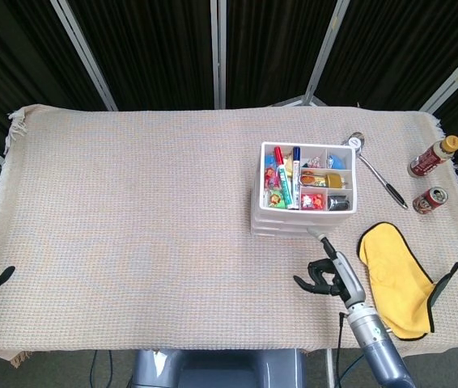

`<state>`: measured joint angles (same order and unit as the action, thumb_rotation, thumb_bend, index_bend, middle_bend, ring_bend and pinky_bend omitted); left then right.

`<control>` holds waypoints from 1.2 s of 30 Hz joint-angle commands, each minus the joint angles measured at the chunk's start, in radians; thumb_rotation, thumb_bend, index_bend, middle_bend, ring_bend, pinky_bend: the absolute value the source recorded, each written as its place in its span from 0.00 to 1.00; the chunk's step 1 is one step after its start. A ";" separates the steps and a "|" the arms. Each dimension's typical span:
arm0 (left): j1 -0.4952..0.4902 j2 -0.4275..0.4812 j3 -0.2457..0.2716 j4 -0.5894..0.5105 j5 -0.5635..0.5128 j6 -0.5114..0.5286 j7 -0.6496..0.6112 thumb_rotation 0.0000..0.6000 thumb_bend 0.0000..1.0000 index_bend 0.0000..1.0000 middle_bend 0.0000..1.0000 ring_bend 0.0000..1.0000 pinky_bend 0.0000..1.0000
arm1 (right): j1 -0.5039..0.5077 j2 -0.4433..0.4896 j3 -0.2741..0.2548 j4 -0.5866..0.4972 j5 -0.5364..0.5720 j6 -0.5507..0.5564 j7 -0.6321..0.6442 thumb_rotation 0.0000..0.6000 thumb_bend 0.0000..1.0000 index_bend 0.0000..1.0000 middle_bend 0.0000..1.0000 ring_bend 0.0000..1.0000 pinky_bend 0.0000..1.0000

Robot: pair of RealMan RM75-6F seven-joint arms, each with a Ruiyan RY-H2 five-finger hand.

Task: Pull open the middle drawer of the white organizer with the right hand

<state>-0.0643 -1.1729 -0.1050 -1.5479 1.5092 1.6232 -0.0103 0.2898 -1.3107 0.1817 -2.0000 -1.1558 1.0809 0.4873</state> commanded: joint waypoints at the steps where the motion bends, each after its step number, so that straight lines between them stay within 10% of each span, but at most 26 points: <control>1: 0.000 0.000 0.001 0.000 0.001 -0.001 0.001 1.00 0.04 0.00 0.00 0.00 0.00 | 0.017 -0.020 0.013 0.014 0.035 -0.031 0.018 1.00 0.17 0.11 0.87 0.90 0.72; 36: -0.003 0.001 -0.001 -0.002 -0.003 -0.010 0.003 1.00 0.04 0.00 0.00 0.00 0.00 | 0.070 -0.183 0.132 0.157 0.182 -0.099 0.127 1.00 0.22 0.19 0.87 0.90 0.72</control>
<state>-0.0669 -1.1715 -0.1057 -1.5501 1.5062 1.6131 -0.0073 0.3589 -1.4913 0.3109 -1.8454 -0.9764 0.9838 0.6116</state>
